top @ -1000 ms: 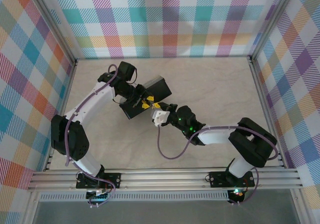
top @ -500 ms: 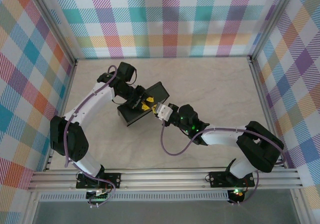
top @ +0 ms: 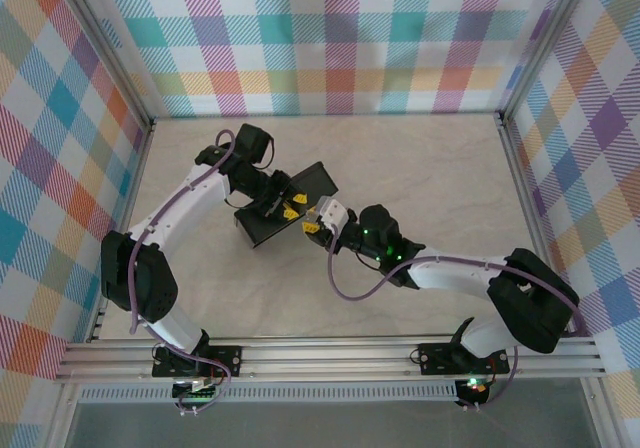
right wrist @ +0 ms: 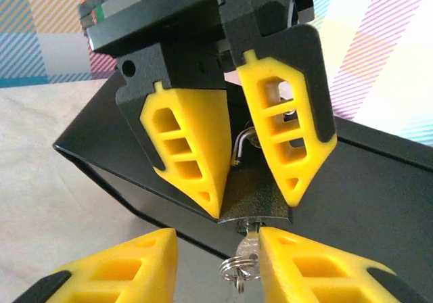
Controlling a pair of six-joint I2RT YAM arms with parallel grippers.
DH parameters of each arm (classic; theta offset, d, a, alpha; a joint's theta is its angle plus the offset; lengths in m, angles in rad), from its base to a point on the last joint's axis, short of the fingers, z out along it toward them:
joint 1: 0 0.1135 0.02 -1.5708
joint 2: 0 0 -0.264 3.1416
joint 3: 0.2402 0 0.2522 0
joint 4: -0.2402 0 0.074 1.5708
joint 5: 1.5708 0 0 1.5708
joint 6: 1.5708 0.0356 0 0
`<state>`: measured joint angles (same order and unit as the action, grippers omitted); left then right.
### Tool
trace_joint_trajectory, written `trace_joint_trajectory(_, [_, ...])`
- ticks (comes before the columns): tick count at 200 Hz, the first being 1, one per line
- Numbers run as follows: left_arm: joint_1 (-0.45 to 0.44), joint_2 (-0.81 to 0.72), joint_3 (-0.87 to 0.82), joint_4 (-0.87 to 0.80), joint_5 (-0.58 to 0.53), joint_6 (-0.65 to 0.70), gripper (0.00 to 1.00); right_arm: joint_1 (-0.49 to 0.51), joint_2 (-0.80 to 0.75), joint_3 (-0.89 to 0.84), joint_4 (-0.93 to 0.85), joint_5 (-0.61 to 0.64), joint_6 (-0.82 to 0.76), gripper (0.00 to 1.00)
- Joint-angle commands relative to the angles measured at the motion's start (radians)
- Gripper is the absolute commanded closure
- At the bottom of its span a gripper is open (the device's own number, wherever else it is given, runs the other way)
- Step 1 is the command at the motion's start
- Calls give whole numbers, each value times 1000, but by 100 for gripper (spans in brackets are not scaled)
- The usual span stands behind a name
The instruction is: Unlock the padlock with the key
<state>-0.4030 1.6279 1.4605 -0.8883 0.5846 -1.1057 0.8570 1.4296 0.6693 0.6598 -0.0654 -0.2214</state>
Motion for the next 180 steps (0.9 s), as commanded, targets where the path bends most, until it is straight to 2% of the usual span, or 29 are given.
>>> trace_joint_trajectory(1, [6, -7, 31, 43, 13, 36, 100, -39, -6, 75, -84, -84, 167, 64])
trace_joint_trajectory(44, [6, -8, 29, 48, 17, 35, 100, -66, 45, 126, -129, -94, 319, 60])
trace_joint_trajectory(66, [6, -6, 33, 48, 18, 36, 100, -76, 73, 141, -124, -138, 359, 60])
trace_joint_trajectory(113, [6, -13, 30, 52, 26, 33, 100, -80, 119, 158, -105, -178, 394, 62])
trace_joint_trajectory(138, [6, -17, 26, 55, 30, 36, 100, -82, 133, 173, -87, -208, 435, 66])
trace_joint_trajectory(180, [5, -20, 23, 57, 33, 36, 100, -96, 142, 181, -45, -230, 528, 68])
